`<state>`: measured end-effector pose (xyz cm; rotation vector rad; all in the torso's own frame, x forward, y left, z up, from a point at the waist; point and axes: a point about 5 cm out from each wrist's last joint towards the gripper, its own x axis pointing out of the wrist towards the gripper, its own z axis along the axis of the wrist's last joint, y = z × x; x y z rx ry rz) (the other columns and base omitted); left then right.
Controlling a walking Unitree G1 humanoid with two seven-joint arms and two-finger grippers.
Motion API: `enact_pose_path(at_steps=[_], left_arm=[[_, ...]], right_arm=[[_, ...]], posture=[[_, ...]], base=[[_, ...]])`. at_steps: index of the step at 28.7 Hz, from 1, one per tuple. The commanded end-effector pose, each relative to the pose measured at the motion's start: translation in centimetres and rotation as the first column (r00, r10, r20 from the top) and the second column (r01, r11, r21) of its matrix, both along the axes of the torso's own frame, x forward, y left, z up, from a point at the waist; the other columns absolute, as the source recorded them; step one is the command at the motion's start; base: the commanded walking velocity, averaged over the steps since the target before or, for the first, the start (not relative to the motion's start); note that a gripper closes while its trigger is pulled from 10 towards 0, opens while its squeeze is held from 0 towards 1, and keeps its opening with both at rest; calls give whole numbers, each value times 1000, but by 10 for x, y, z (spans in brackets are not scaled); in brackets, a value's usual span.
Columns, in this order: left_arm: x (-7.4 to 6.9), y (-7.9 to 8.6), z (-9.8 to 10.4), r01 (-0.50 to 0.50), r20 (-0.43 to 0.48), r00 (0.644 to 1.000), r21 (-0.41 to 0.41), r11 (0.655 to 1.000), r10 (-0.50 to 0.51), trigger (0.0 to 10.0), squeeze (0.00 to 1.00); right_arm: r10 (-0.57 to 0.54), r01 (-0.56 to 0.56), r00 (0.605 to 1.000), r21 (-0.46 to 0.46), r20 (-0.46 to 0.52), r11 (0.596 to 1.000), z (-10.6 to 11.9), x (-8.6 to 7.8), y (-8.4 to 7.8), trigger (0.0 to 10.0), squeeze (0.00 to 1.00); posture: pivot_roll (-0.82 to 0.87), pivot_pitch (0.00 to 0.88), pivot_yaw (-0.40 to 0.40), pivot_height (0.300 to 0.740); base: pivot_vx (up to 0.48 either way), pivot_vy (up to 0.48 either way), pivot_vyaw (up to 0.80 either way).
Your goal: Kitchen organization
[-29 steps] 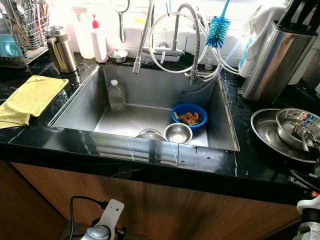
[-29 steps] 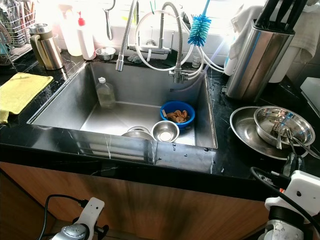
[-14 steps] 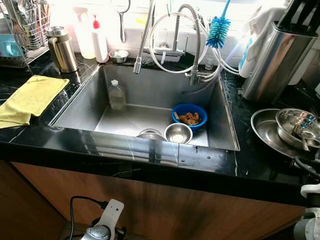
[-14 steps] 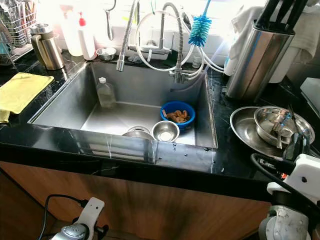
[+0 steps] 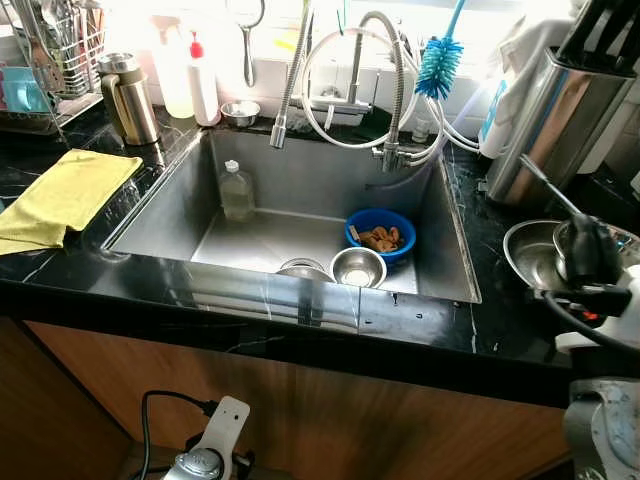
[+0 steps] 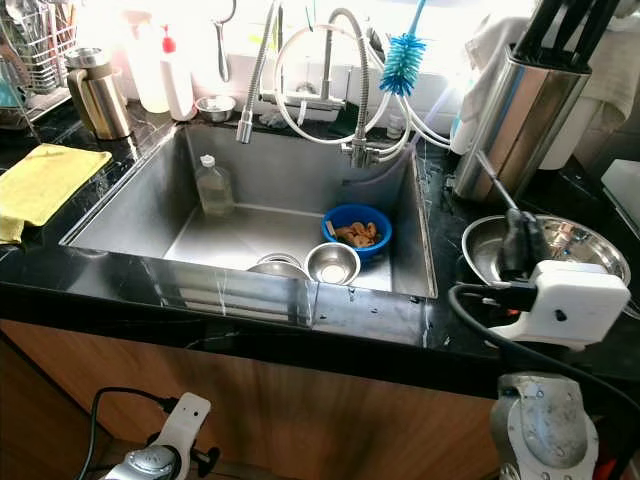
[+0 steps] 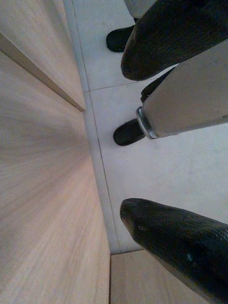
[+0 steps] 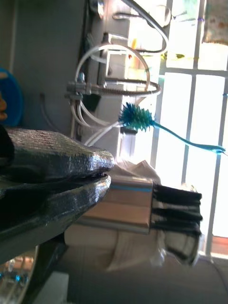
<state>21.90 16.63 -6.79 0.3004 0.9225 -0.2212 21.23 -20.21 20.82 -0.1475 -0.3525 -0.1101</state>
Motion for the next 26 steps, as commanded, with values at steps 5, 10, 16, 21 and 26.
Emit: enact_pose_path(at_steps=[5, 10, 16, 21, 26], left_arm=[[6, -2, 4, -8, 30, 1000, -6, 1000, 8, 10000, 0], [6, -2, 4, -10, 31, 999, -6, 1000, 10, 10000, 0], [6, -2, 3, -17, 32, 999, -7, 1000, 17, 10000, 0], [4, 0, 2, -23, 26, 999, -2, 1000, 23, 10000, 0], [2, 1, 1, -28, 20, 999, 0, 1000, 28, 10000, 0]], right_arm=[[36, -40, 997, -57, -68, 998, 3, 35, -2, 10000, 0], [50, -57, 994, -70, -102, 996, 0, 52, -3, 10000, 0], [154, -152, 966, 26, -206, 988, -20, 88, 1, 10000, 0], [216, -196, 942, 101, -256, 975, -29, 107, -1, 10000, 0], [300, -258, 906, 172, -299, 951, -38, 123, -2, 10000, 0]], posture=[[-4, 12, -58, 736], [6, 9, -63, 736], [16, 0, -62, 736], [26, 0, -68, 736], [38, 0, -73, 736]], base=[[0, 0, 0], [0, 0, 0], [0, 0, 0], [0, 0, 0], [0, 0, 0]])
